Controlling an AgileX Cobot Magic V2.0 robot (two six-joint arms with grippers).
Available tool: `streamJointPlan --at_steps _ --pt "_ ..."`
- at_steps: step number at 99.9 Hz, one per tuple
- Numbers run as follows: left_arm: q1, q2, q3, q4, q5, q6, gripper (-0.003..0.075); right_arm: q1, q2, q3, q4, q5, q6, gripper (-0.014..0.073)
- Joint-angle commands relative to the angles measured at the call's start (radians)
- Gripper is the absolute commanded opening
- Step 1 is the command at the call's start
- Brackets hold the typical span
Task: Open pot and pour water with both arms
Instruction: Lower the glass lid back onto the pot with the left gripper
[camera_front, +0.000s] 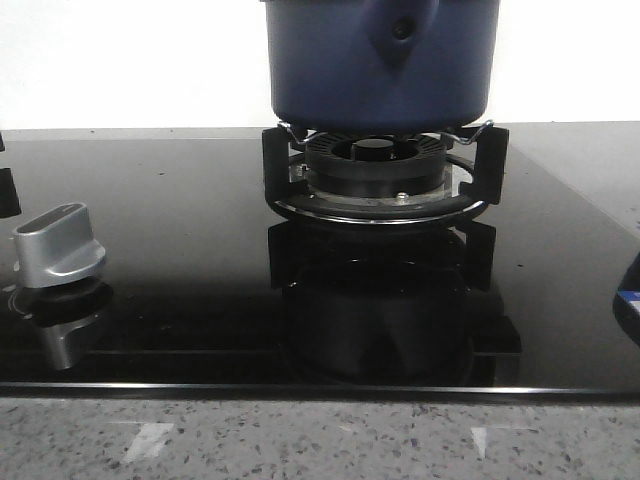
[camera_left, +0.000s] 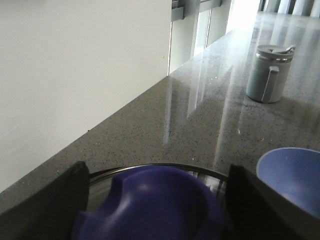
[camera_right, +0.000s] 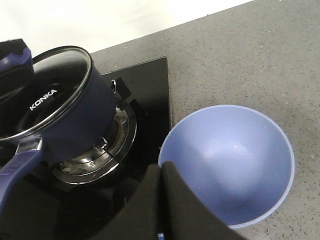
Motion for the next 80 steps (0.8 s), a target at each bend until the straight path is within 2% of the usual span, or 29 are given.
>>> streamJointPlan --at_steps 1,19,38,56,68,80 --pt "0.018 -0.052 -0.036 -0.114 0.062 -0.002 0.0498 0.003 0.005 -0.027 0.013 -0.064 -0.01 -0.0068" --pt "0.057 -0.076 -0.036 -0.114 0.118 -0.002 0.0519 0.003 0.005 -0.027 0.013 -0.064 -0.01 -0.0068" --pt "0.073 -0.126 -0.036 -0.114 0.128 -0.002 0.0507 0.003 0.005 -0.027 0.013 -0.064 -0.021 -0.0068" --pt "0.089 -0.212 -0.036 -0.11 0.055 -0.002 0.0309 0.015 0.001 -0.025 0.013 -0.089 -0.063 -0.0068" --pt "0.097 -0.292 -0.012 -0.092 0.031 -0.002 0.0251 0.039 -0.028 0.007 0.013 -0.122 -0.113 -0.0068" --pt "0.097 -0.399 0.063 -0.038 0.015 -0.002 0.0241 0.054 -0.083 0.083 0.009 -0.167 -0.14 -0.0068"
